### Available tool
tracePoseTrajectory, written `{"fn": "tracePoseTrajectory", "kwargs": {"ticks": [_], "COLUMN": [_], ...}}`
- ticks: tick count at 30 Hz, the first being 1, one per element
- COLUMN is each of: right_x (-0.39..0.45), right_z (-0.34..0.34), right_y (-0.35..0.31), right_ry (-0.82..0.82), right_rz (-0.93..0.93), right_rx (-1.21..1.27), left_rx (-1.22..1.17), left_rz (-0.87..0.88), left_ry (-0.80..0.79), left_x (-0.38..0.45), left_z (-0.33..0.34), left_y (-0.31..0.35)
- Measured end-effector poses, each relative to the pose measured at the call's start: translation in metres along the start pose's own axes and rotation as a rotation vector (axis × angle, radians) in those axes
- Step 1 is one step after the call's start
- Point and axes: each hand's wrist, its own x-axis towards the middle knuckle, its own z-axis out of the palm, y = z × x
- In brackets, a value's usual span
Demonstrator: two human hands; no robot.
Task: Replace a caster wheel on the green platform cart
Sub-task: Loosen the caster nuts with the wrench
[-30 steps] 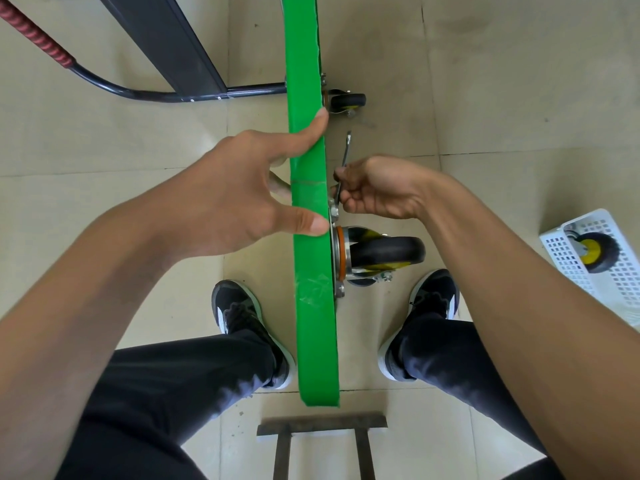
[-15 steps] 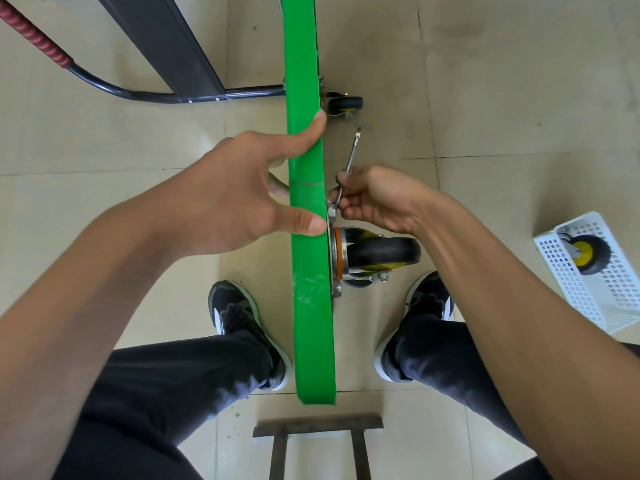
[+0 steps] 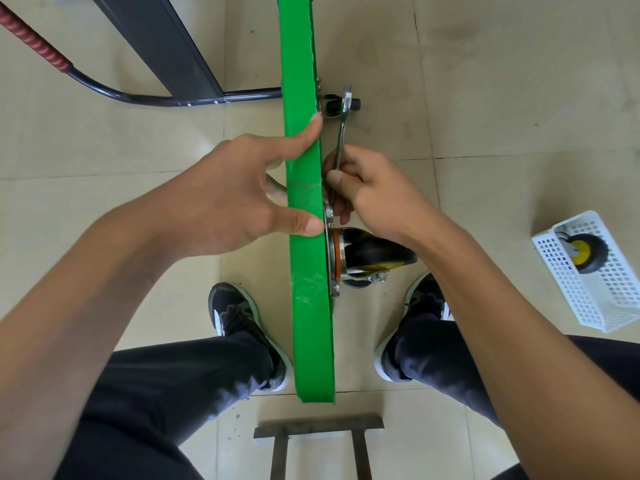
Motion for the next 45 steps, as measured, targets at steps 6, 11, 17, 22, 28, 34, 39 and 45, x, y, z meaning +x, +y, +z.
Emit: {"fn": "tracePoseTrajectory", "kwargs": {"ticks": [6, 11, 17, 22, 28, 34, 39, 45], "right_x": [0.017, 0.033, 0.043, 0.044, 0.045, 0.037, 0.026, 0.004], "right_z": [-0.018, -0.025, -0.020, -0.019, -0.006, -0.006, -0.002, 0.005], "right_y": [-0.002, 0.016, 0.033, 0.038, 0.039, 0.032, 0.019, 0.010], "right_ry": [0.177, 0.052, -0.045, -0.089, -0.166, -0.151, -0.054, 0.008], "right_rz": [0.096, 0.423, 0.558, 0.639, 0.701, 0.554, 0.311, 0.023], "right_rx": [0.234, 0.427, 0.556, 0.699, 0.718, 0.578, 0.338, 0.056], "left_rx": [0.008, 0.002, 0.007, -0.002, -0.011, -0.024, -0.004, -0.020], "left_rz": [0.004, -0.005, -0.017, -0.013, -0.009, 0.002, 0.001, 0.006], "left_ry": [-0.012, -0.020, -0.017, -0.012, -0.018, -0.020, -0.015, -0.001], "left_x": [0.000, -0.001, 0.000, 0.000, 0.001, 0.001, 0.000, 0.000], "left_z": [-0.001, -0.001, -0.001, -0.002, 0.000, -0.001, -0.001, 0.000], "left_y": [-0.001, 0.000, 0.000, -0.001, -0.001, -0.002, 0.000, 0.000]}}
